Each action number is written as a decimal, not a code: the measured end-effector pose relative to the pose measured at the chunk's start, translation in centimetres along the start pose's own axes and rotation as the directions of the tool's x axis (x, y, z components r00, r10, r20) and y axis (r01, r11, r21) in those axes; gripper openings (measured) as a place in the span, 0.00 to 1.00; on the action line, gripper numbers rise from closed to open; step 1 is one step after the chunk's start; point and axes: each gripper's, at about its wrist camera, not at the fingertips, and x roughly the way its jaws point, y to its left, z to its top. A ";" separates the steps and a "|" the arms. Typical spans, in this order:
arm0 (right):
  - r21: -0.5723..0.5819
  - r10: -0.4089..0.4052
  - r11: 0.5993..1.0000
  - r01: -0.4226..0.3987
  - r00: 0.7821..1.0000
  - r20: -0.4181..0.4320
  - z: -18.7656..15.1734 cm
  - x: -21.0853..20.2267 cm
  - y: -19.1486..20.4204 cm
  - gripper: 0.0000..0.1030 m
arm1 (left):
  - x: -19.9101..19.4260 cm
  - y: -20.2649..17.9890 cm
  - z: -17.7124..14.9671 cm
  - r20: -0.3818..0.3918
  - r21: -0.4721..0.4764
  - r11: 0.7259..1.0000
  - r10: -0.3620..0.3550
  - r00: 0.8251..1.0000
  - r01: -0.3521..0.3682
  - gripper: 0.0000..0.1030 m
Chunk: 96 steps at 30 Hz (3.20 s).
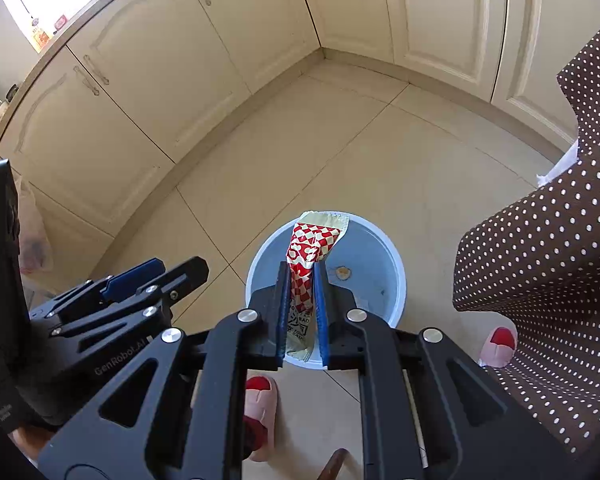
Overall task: Collect trash
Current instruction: 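Open both tools to drop the peel and wrapper into the bucket, then grasp the clear plastic package with the right tool while the left tool grasps another orange peel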
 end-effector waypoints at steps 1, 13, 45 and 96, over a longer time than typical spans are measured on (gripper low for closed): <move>-0.002 0.000 1.000 0.000 1.000 0.001 0.1 0.1 0.0 0.13 | 0.0 0.2 0.0 0.002 -0.002 1.000 0.004 1.000 -0.004 0.51; -0.005 -0.006 1.000 0.006 1.000 0.025 0.9 0.9 1.4 0.17 | -0.6 1.7 0.4 0.019 -0.040 0.999 0.009 1.000 -0.008 0.52; -0.023 -0.204 0.970 0.243 0.859 0.470 -6.2 -28.9 -0.4 0.50 | -21.3 -14.4 -5.9 0.254 0.231 0.960 -0.217 0.943 0.159 0.55; 0.419 -0.453 0.882 0.215 0.634 0.627 -10.4 -47.1 -23.3 0.07 | -20.5 -40.9 -6.0 0.134 0.577 0.806 -0.253 0.958 0.132 0.49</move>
